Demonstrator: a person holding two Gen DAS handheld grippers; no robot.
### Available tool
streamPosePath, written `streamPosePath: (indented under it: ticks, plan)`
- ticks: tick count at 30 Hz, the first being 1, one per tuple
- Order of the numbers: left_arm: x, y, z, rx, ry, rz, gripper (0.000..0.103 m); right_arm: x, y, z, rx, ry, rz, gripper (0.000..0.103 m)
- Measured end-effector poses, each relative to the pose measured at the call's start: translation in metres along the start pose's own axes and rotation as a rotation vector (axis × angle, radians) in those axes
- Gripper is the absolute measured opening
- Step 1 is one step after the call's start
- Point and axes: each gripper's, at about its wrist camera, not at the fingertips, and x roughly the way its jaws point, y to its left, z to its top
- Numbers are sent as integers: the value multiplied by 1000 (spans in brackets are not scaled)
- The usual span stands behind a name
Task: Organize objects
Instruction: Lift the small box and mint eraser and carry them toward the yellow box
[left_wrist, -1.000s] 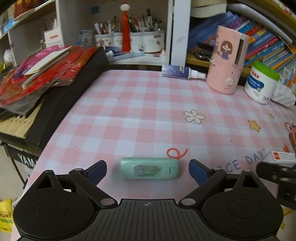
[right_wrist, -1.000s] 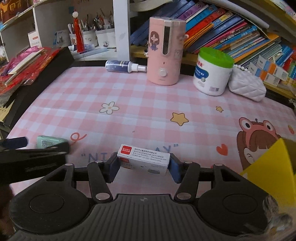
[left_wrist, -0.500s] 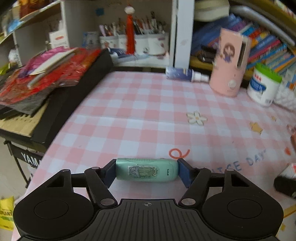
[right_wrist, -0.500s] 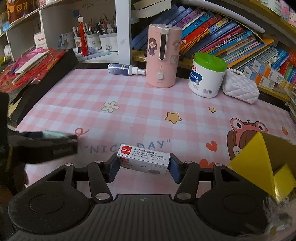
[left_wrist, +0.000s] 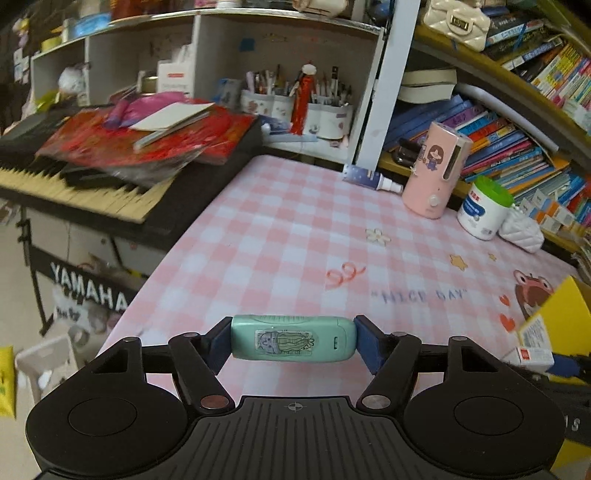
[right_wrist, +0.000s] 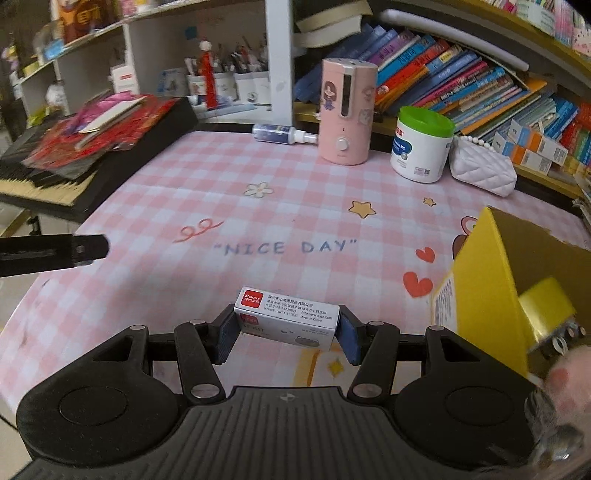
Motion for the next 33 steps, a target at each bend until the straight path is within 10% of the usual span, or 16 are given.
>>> streamPosePath:
  ticks: [33]
  plan:
    - [-170, 2, -132, 95, 31, -193, 69, -175, 41, -152, 140, -18, -30, 53]
